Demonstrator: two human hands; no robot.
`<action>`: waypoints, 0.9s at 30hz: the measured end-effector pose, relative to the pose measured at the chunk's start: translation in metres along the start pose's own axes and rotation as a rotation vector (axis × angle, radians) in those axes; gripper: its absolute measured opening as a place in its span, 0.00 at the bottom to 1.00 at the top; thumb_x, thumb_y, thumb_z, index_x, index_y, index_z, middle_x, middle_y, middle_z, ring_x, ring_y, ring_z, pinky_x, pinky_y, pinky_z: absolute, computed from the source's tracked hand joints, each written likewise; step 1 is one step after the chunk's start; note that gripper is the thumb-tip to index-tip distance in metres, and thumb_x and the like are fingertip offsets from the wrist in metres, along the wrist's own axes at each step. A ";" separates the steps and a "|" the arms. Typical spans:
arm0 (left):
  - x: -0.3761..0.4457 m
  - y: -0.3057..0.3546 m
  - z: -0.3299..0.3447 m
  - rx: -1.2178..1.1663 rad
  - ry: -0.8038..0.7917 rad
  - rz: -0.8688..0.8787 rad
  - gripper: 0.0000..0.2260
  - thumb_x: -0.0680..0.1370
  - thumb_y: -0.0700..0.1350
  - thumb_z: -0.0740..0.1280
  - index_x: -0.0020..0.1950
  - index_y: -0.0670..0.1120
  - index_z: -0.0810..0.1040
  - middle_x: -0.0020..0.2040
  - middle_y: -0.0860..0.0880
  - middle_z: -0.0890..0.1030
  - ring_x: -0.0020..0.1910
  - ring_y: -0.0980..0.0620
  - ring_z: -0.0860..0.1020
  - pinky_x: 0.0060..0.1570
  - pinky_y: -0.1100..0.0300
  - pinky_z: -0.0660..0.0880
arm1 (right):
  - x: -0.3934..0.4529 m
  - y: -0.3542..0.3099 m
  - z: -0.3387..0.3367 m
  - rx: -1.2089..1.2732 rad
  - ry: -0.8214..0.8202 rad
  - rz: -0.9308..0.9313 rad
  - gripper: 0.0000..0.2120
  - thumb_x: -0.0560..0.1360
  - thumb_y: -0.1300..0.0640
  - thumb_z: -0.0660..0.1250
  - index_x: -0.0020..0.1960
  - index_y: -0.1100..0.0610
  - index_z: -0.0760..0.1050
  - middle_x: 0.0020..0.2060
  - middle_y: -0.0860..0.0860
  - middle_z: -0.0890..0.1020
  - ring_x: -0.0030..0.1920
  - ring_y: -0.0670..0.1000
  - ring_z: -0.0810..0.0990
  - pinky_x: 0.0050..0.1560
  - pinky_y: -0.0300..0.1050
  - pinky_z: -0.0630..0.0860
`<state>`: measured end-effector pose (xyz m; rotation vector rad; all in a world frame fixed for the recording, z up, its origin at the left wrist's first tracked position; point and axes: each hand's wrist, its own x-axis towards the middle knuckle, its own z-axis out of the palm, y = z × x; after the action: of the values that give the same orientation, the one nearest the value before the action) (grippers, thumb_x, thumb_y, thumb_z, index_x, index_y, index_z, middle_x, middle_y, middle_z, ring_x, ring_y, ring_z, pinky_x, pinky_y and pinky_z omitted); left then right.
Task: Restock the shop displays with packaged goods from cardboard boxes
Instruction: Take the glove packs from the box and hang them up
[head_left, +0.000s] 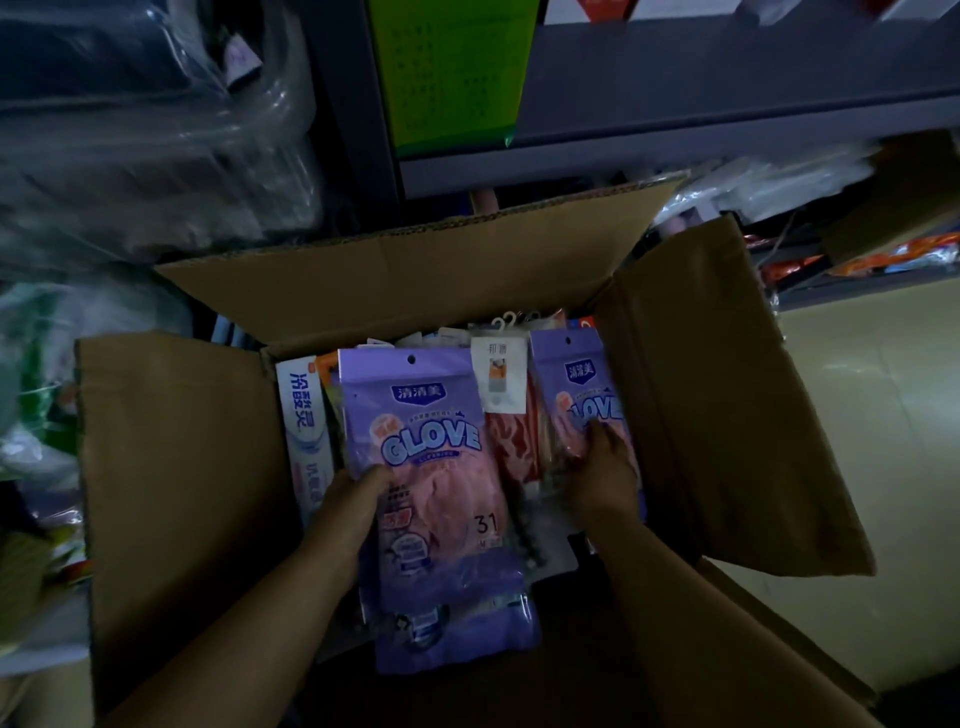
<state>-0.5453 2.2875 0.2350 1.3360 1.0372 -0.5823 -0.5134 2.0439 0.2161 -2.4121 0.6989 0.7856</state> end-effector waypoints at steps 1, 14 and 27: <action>-0.001 0.000 0.001 -0.007 -0.028 -0.001 0.12 0.73 0.47 0.70 0.56 0.48 0.80 0.46 0.43 0.85 0.46 0.42 0.83 0.49 0.46 0.79 | 0.000 0.002 -0.006 0.039 0.024 0.012 0.24 0.79 0.59 0.57 0.75 0.55 0.60 0.71 0.58 0.68 0.70 0.58 0.67 0.69 0.51 0.64; -0.047 0.040 -0.018 0.014 -0.079 0.158 0.17 0.68 0.30 0.72 0.54 0.43 0.80 0.49 0.41 0.84 0.48 0.41 0.82 0.55 0.43 0.77 | -0.107 -0.002 -0.123 0.812 -0.132 -0.002 0.10 0.78 0.66 0.61 0.56 0.59 0.76 0.45 0.57 0.85 0.44 0.57 0.85 0.42 0.53 0.81; -0.170 0.137 -0.135 -0.065 -0.131 0.481 0.17 0.69 0.31 0.73 0.54 0.45 0.78 0.47 0.46 0.85 0.44 0.46 0.82 0.44 0.55 0.79 | -0.211 -0.128 -0.179 0.887 -0.425 -0.513 0.30 0.55 0.54 0.83 0.54 0.59 0.78 0.45 0.60 0.85 0.43 0.60 0.85 0.35 0.48 0.81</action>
<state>-0.5445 2.4077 0.4618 1.4068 0.5913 -0.2662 -0.5159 2.0974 0.5157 -1.4471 0.1626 0.5653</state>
